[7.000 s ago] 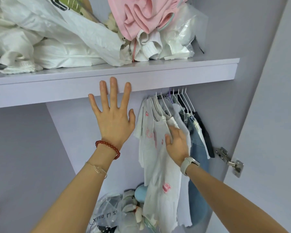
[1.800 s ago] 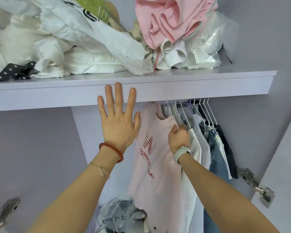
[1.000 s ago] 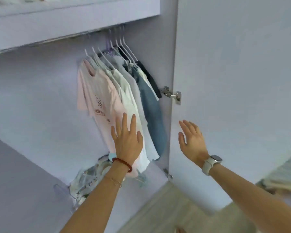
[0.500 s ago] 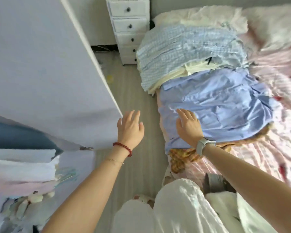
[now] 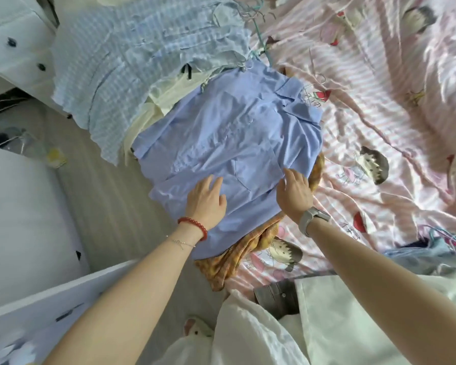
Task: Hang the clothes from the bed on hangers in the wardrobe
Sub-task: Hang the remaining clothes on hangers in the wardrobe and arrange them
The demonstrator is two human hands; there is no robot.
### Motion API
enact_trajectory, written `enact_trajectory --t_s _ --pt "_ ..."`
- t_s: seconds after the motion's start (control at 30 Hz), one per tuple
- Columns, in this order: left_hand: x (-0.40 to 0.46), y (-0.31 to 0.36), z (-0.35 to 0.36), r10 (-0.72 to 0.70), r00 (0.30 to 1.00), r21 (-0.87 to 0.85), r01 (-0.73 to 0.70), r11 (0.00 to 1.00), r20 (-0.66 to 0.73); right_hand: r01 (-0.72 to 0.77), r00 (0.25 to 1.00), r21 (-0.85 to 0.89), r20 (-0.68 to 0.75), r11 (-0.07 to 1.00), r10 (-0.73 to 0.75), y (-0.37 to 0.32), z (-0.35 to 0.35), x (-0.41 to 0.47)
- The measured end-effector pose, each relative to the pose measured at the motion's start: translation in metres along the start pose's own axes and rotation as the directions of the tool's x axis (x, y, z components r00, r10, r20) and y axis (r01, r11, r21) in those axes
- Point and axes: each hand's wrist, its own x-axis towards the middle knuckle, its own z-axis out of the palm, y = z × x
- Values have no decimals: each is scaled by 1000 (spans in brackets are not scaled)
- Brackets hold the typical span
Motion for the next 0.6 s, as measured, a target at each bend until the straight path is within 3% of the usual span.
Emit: enact_trajectory --t_s 0.13,0.4,0.6 --pt "49 28 21 35 991 27 -38 999 128 -141 990 68 -9 988 142 32 -8 55" --pt "137 44 53 38 985 120 -59 991 170 -332 942 72 -25 941 334 63 -11 153" --pt "162 41 66 17 950 133 -61 989 311 -438 892 124 -59 890 447 60 -14 194"
